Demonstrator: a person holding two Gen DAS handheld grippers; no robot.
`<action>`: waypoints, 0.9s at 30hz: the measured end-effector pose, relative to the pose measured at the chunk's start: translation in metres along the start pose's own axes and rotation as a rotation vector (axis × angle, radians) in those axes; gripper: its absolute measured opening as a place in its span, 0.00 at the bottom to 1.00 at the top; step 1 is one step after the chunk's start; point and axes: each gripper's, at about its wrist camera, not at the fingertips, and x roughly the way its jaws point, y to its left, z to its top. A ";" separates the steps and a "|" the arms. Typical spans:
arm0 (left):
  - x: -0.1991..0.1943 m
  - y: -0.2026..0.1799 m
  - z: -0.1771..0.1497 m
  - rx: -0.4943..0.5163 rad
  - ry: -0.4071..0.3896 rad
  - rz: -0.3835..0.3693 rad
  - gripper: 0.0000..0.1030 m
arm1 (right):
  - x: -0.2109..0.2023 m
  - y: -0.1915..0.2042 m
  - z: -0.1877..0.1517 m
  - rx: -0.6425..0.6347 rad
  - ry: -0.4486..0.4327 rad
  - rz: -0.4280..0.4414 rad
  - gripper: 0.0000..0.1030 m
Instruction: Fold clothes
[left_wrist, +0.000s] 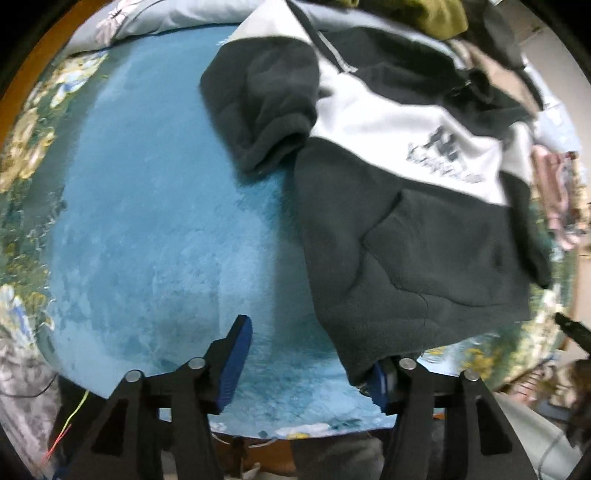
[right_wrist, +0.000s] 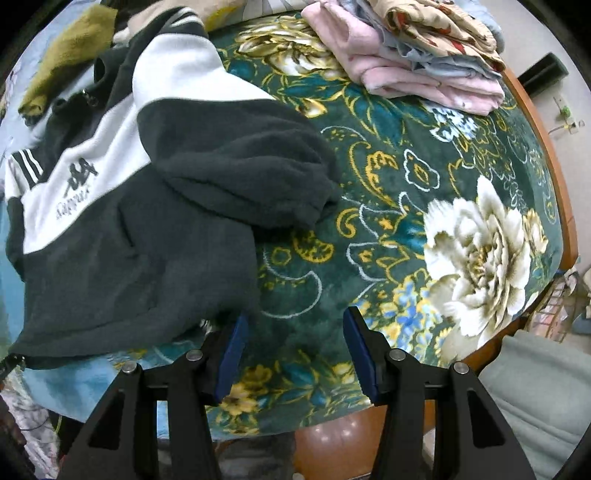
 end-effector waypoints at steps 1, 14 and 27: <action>-0.005 0.001 0.002 -0.003 0.000 -0.026 0.60 | -0.004 -0.001 0.001 0.000 0.001 0.000 0.54; -0.021 0.027 0.027 0.012 0.000 -0.048 0.68 | -0.067 -0.004 0.033 0.080 -0.080 -0.043 0.54; 0.064 -0.012 0.146 0.056 0.003 0.139 0.68 | -0.091 0.109 0.067 -0.100 -0.124 0.013 0.54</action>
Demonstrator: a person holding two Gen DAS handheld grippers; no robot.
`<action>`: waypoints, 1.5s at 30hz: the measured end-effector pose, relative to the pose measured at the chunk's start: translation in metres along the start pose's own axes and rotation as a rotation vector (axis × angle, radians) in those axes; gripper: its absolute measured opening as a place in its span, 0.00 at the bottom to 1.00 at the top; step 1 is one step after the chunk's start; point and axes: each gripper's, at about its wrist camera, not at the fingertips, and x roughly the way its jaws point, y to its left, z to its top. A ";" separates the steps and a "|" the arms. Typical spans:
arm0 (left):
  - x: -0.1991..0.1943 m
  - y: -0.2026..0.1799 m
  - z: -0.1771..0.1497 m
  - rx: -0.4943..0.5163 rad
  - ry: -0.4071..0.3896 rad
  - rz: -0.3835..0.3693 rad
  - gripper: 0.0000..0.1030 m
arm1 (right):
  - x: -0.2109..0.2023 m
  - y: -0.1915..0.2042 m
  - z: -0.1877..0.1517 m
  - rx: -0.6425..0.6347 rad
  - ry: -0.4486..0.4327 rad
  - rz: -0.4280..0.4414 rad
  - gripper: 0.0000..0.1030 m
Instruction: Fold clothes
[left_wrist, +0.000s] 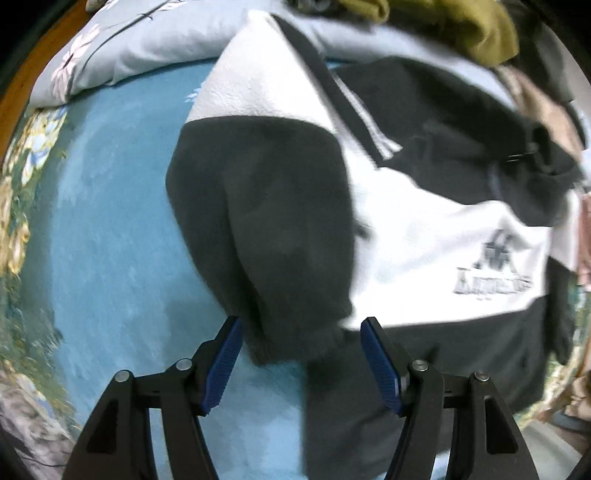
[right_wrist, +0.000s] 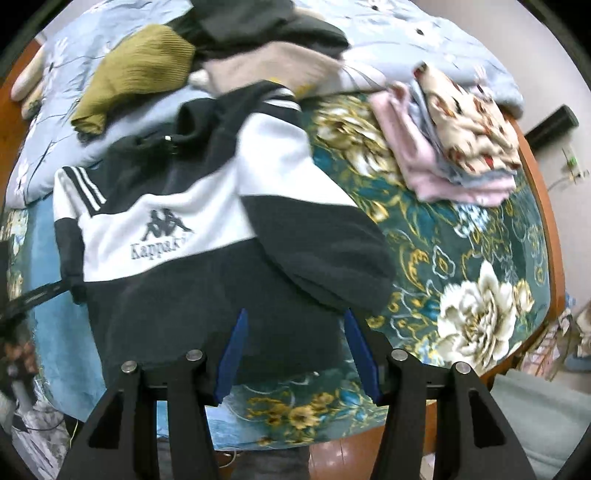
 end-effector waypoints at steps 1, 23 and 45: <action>0.003 0.002 0.004 0.005 0.002 0.022 0.67 | -0.001 0.006 0.003 -0.007 -0.004 0.000 0.54; -0.093 0.325 0.097 -0.667 -0.292 0.034 0.00 | 0.035 0.075 0.048 -0.061 0.096 0.024 0.54; -0.055 0.134 0.019 -0.551 -0.145 -0.267 0.46 | 0.034 -0.015 0.050 0.207 0.035 0.005 0.54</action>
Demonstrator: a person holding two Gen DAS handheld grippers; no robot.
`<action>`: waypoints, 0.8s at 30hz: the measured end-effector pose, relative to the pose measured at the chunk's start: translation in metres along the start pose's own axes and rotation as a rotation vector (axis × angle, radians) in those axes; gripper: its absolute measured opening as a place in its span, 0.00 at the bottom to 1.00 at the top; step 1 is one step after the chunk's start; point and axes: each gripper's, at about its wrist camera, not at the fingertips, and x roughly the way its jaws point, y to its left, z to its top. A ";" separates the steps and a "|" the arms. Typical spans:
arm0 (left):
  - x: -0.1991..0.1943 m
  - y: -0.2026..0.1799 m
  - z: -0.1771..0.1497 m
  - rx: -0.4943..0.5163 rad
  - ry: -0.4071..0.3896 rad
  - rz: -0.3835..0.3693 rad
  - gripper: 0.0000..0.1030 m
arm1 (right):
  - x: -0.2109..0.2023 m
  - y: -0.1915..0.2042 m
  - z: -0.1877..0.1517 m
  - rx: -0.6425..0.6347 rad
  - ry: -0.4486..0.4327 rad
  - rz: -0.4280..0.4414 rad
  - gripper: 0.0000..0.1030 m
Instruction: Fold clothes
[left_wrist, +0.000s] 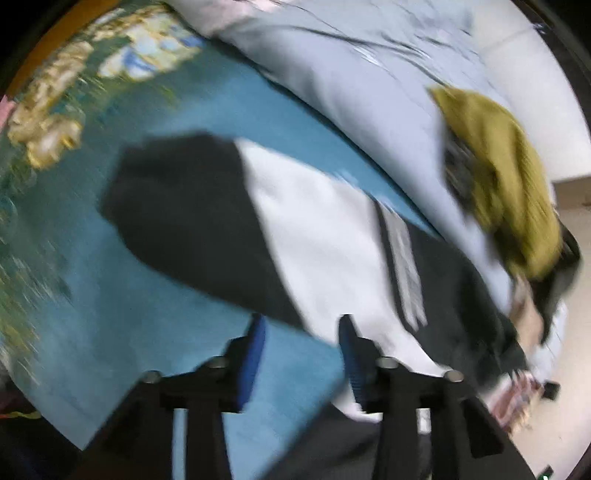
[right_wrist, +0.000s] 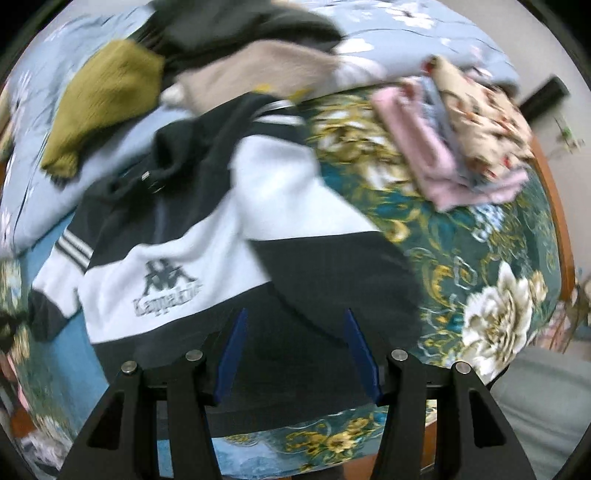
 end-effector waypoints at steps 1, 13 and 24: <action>0.000 -0.011 -0.013 -0.004 0.016 -0.024 0.47 | 0.000 -0.015 -0.002 0.054 -0.006 0.012 0.54; -0.053 -0.114 -0.070 0.246 -0.019 0.005 0.56 | 0.050 -0.189 -0.050 0.750 0.024 0.341 0.54; -0.082 -0.147 -0.132 0.236 -0.041 0.093 0.57 | 0.161 -0.202 -0.072 0.990 0.228 0.684 0.54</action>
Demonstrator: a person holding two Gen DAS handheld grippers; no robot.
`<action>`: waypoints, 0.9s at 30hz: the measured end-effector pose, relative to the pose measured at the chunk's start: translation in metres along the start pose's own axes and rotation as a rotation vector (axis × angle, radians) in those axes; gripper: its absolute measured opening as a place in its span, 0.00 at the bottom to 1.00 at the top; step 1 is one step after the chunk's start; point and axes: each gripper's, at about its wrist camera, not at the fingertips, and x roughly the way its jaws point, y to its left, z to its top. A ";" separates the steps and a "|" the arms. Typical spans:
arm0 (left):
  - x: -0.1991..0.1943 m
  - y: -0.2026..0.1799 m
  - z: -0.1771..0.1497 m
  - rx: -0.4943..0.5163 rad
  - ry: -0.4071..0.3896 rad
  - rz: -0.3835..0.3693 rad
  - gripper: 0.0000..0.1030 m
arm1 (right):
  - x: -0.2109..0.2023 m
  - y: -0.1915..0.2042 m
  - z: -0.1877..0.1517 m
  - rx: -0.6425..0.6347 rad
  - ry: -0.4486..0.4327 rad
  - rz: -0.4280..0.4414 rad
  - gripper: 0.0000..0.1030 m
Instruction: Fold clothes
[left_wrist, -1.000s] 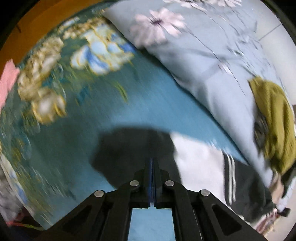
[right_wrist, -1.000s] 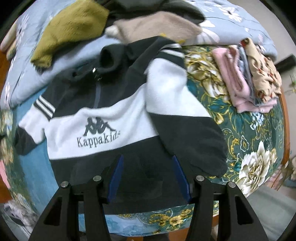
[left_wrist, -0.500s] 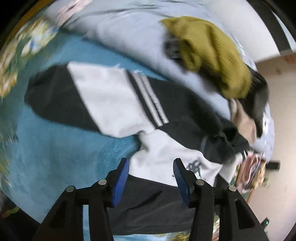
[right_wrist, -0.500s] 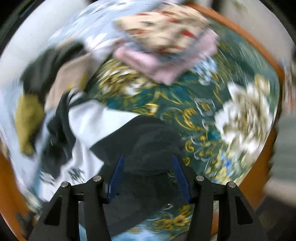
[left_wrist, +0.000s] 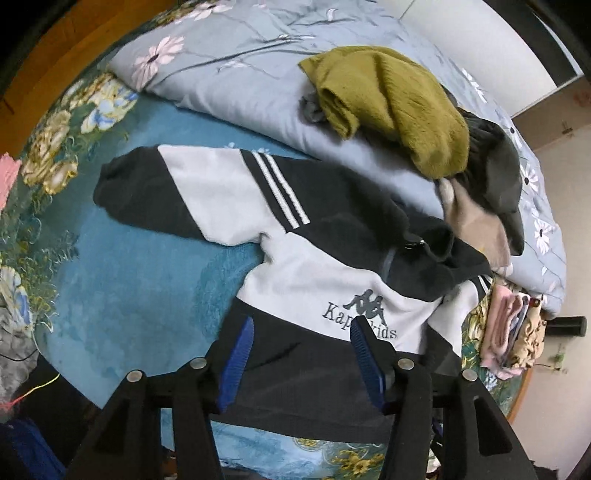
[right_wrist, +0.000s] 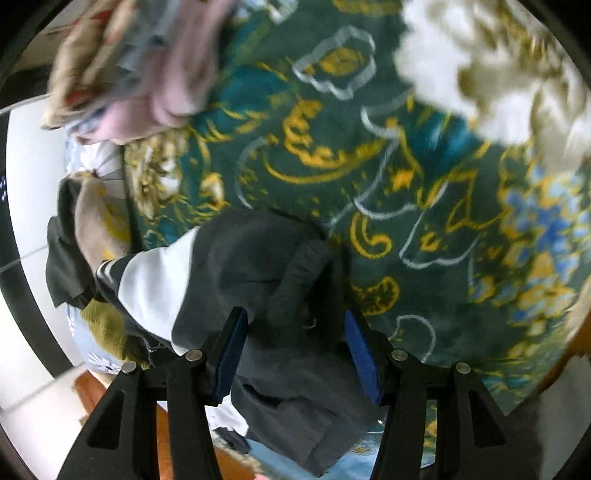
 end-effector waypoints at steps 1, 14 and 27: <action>-0.002 -0.005 -0.002 -0.004 -0.002 -0.001 0.57 | 0.005 -0.003 0.000 0.017 0.016 0.017 0.57; 0.000 -0.052 -0.020 0.037 -0.008 -0.010 0.57 | -0.020 0.077 0.018 -0.245 0.023 0.008 0.28; 0.001 -0.044 -0.033 -0.028 -0.013 -0.012 0.57 | -0.160 0.261 0.044 -1.008 -0.361 -0.077 0.28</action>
